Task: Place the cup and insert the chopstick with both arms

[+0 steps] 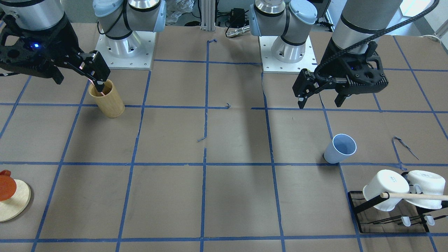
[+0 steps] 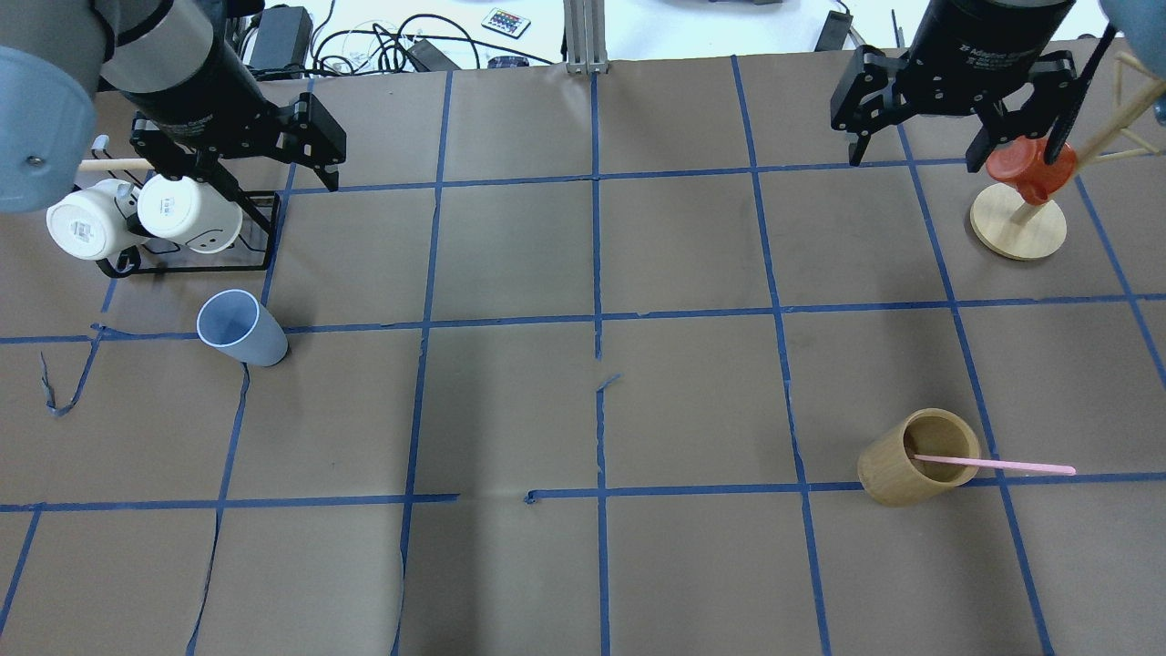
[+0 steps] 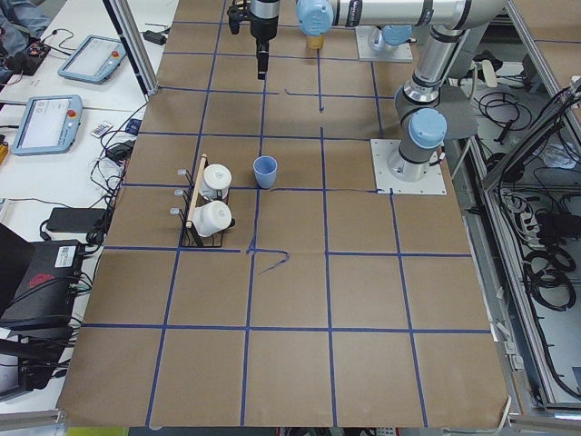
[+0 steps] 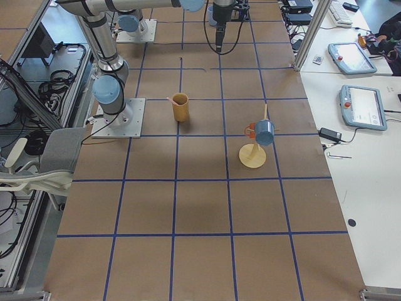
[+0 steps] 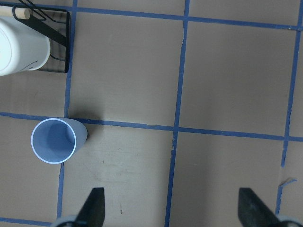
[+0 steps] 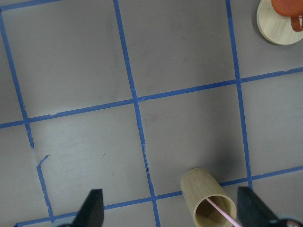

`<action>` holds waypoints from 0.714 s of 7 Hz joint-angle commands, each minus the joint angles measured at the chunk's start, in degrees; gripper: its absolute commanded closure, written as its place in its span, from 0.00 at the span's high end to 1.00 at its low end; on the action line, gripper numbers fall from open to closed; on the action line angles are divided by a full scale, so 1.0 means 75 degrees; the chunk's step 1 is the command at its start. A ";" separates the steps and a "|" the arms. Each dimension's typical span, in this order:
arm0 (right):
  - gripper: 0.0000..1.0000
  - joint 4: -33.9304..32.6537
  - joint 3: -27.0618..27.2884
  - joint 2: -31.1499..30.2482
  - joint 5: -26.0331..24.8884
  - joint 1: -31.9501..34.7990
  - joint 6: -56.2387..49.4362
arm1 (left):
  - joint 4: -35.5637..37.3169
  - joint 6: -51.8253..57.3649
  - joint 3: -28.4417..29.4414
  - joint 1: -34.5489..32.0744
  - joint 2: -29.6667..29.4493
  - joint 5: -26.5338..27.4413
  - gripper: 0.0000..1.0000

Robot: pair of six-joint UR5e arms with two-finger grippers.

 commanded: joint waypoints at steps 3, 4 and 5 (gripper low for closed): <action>1.00 -0.0011 -0.0001 0.0002 -0.0009 -0.0021 0.0064 | 0.0019 0.0243 -0.0006 0.0012 -0.0069 0.0007 1.00; 1.00 0.0001 -0.0001 0.0002 -0.0021 -0.0021 0.0088 | 0.0065 0.0231 0.0006 0.0012 -0.0105 -0.0005 1.00; 1.00 0.0001 -0.0001 0.0002 -0.0010 -0.0021 0.0088 | 0.0170 0.0220 -0.0017 0.0012 -0.0105 0.0019 1.00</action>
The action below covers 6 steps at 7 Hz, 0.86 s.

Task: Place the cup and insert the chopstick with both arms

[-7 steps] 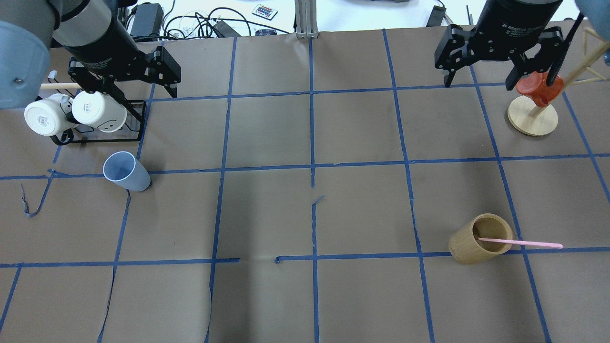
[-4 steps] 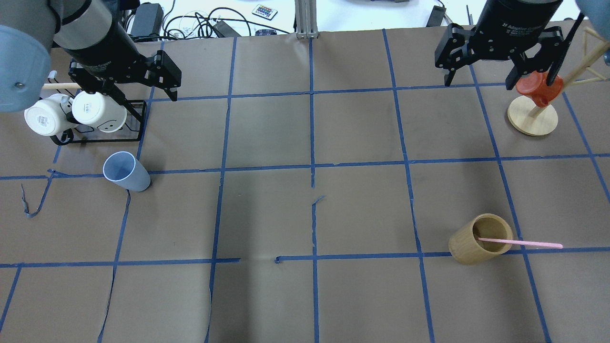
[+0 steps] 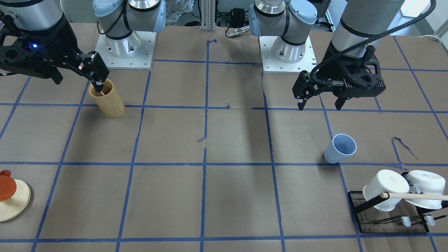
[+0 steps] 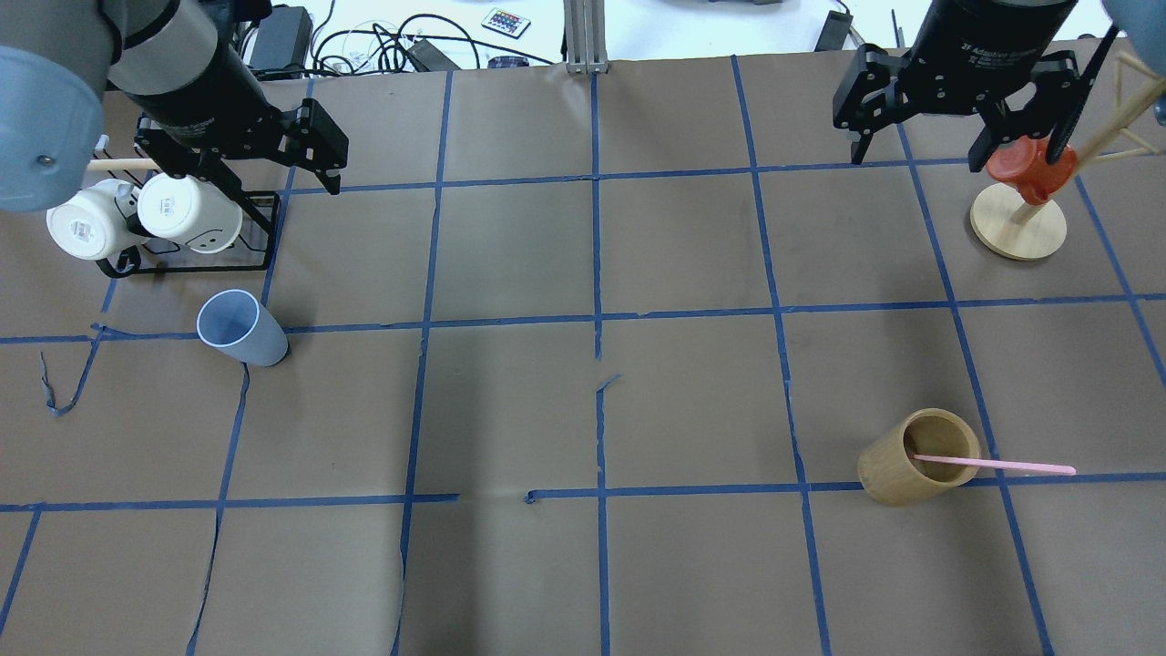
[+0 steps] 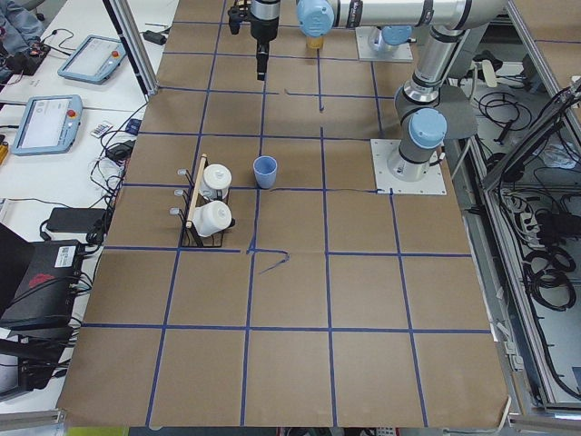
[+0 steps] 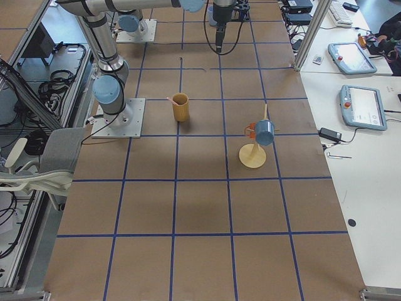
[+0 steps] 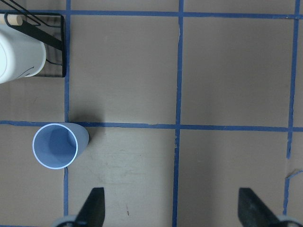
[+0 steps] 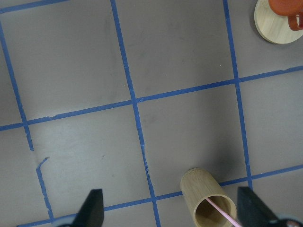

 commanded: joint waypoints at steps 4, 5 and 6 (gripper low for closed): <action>1.00 0.0003 0.0000 0.0000 -0.0007 -0.0014 0.0012 | 0.0036 -0.0389 0.0000 -0.0011 -0.0016 0.0014 1.00; 1.00 0.0050 0.0000 0.0000 -0.0018 -0.0002 0.0012 | 0.0025 -0.0389 0.0000 -0.0011 -0.0017 0.0014 1.00; 1.00 0.0166 0.0012 0.0058 -0.0007 -0.0037 0.0023 | 0.0071 -0.0261 -0.0046 0.0035 0.0018 0.0002 1.00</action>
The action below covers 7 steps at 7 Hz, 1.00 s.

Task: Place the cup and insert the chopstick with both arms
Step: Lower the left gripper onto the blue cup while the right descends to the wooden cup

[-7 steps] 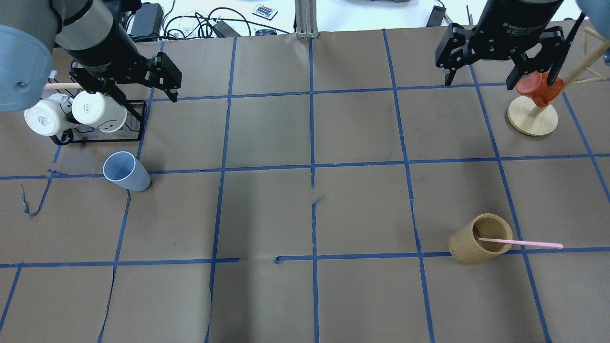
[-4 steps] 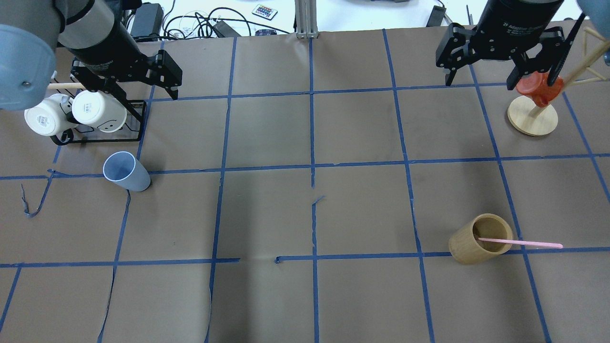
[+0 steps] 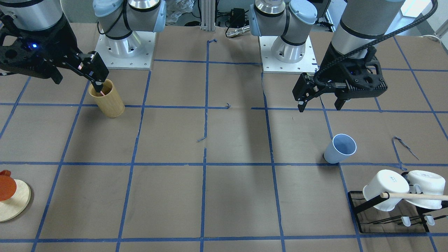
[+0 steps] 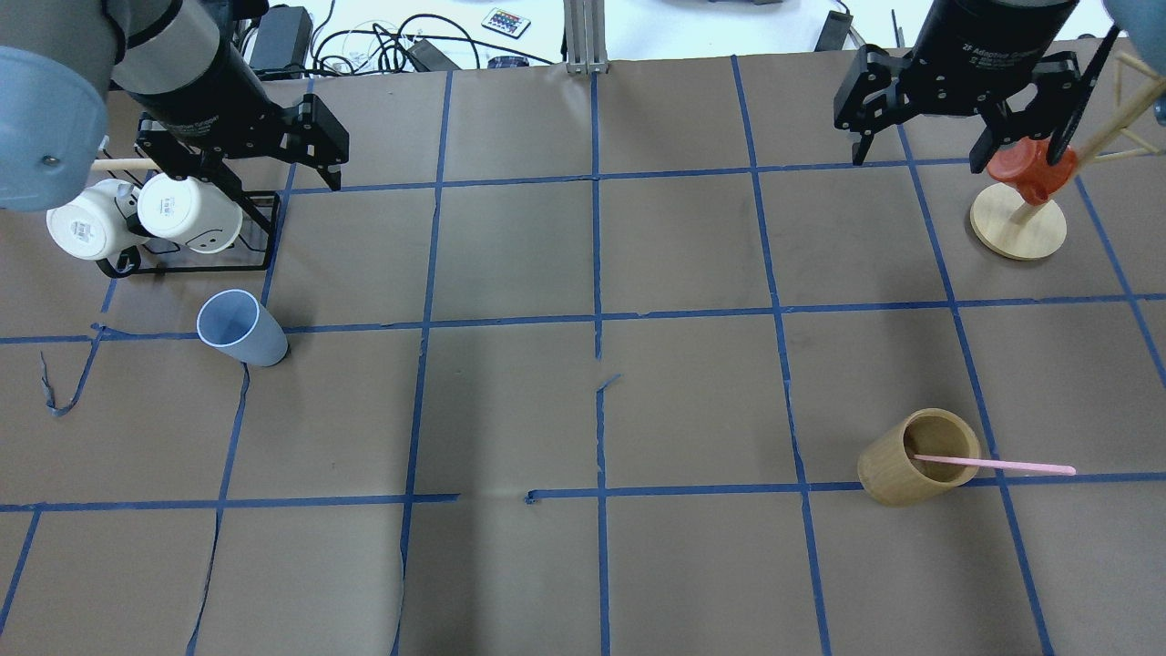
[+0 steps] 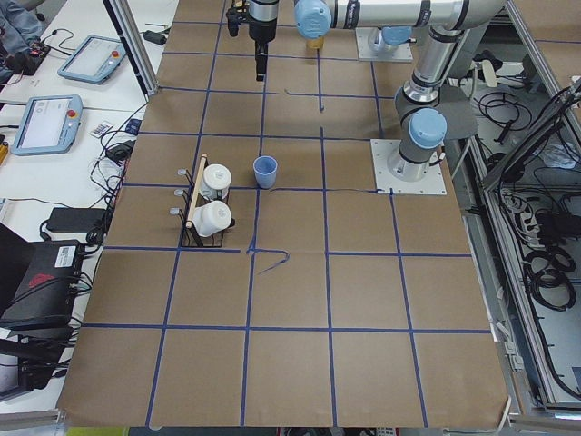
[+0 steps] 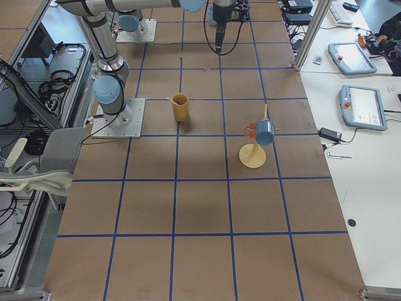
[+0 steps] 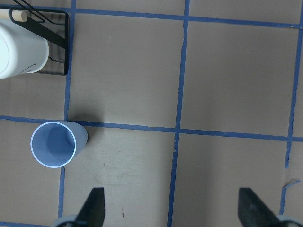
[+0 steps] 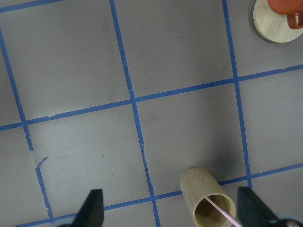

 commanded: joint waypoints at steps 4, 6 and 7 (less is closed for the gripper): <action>1.00 0.2382 0.0802 0.0077 -0.1829 -0.0549 -0.1368 | 0.1526 0.3805 -0.1761 0.2877 -0.0103 -0.0017 1.00; 1.00 0.2247 0.2123 0.0077 -0.2173 -0.0574 -0.1737 | 0.3051 0.3809 -0.2878 0.3024 -0.0616 -0.0091 0.97; 1.00 0.2118 0.2827 0.0065 -0.2512 -0.0551 -0.1761 | 0.3079 0.3797 -0.2870 0.3013 -0.0933 -0.0102 0.96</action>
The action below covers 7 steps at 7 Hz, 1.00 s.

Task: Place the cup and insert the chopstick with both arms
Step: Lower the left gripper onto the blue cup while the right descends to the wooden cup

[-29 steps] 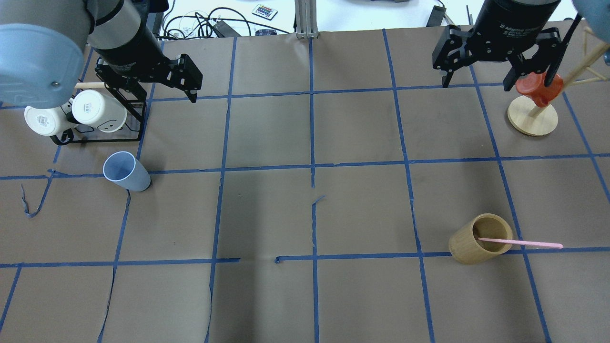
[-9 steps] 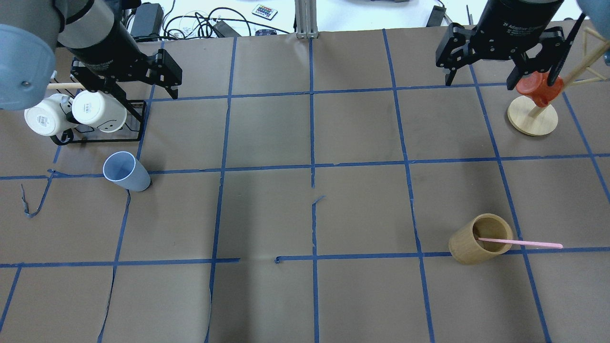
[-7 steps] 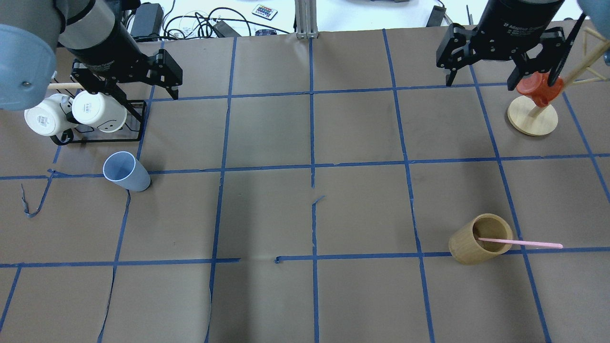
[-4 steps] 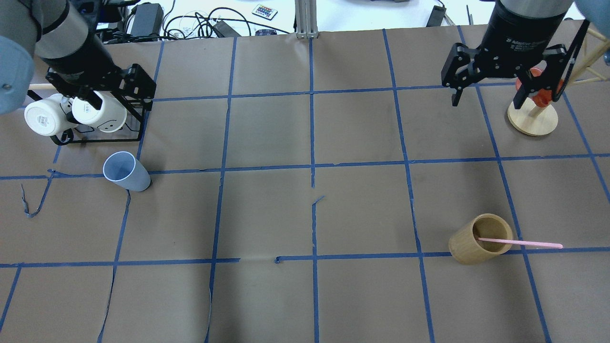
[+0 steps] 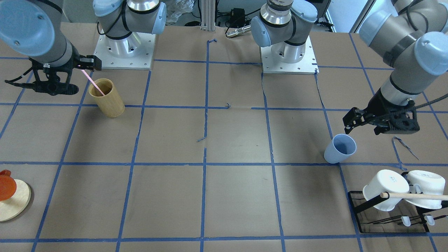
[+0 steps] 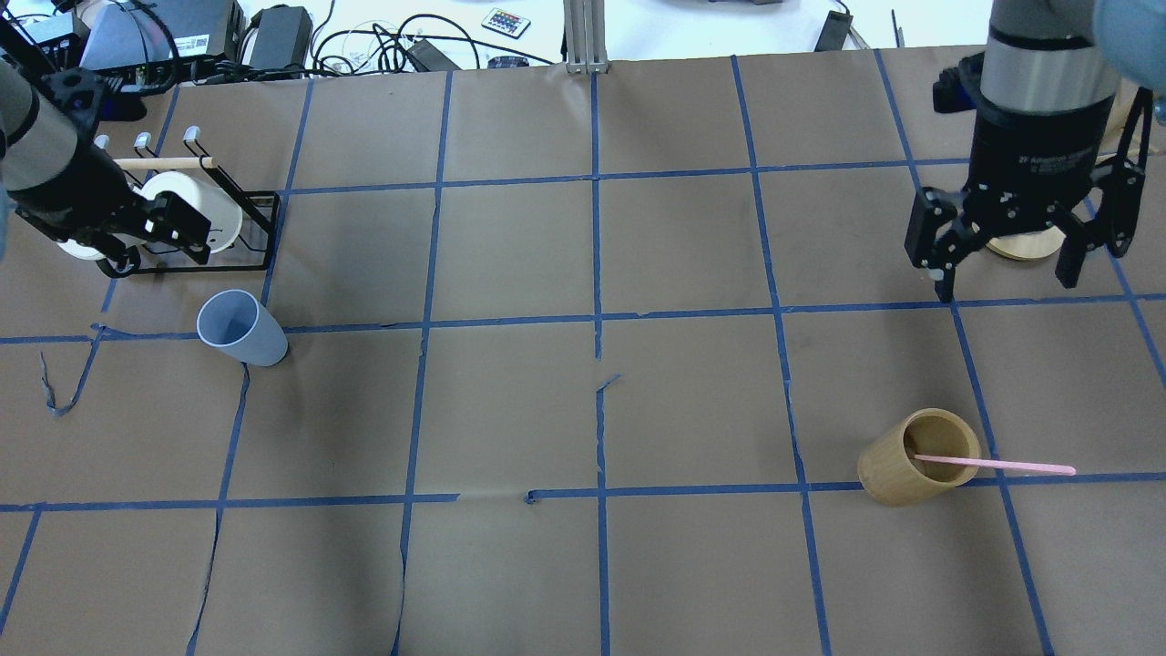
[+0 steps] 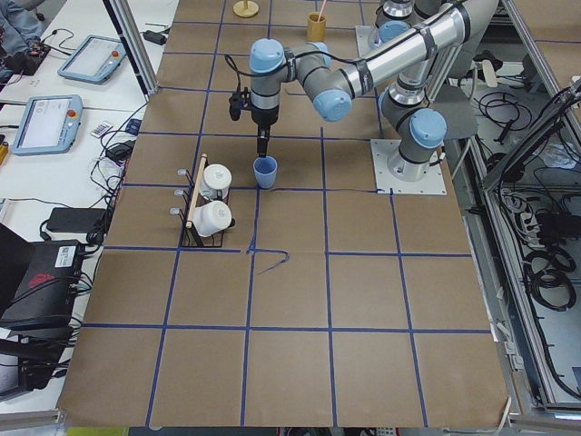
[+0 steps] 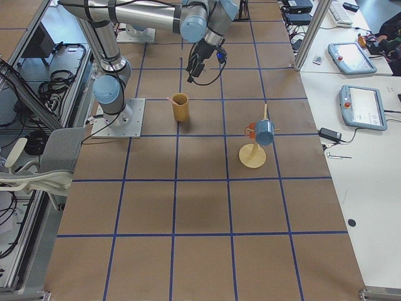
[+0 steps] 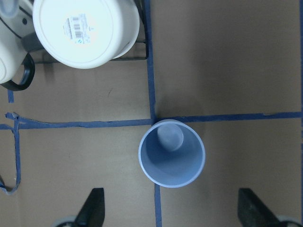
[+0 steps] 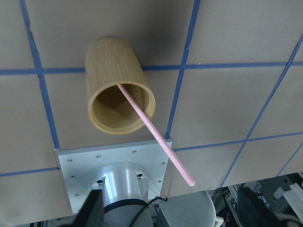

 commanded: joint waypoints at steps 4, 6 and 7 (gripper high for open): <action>1.00 -0.0401 0.2036 -0.0090 -0.1008 -0.0030 -0.0701 | 0.0593 0.0109 -0.0226 0.0282 -0.0919 -0.0013 0.35; 0.85 -0.0400 0.2190 -0.0091 -0.1370 -0.0030 -0.0667 | 0.0593 0.0109 -0.0238 0.0282 -0.0965 -0.0047 0.07; 0.76 -0.0389 0.2190 -0.0091 -0.1360 -0.0030 -0.0586 | 0.0605 0.0086 -0.0284 0.0282 -0.0977 -0.0140 0.00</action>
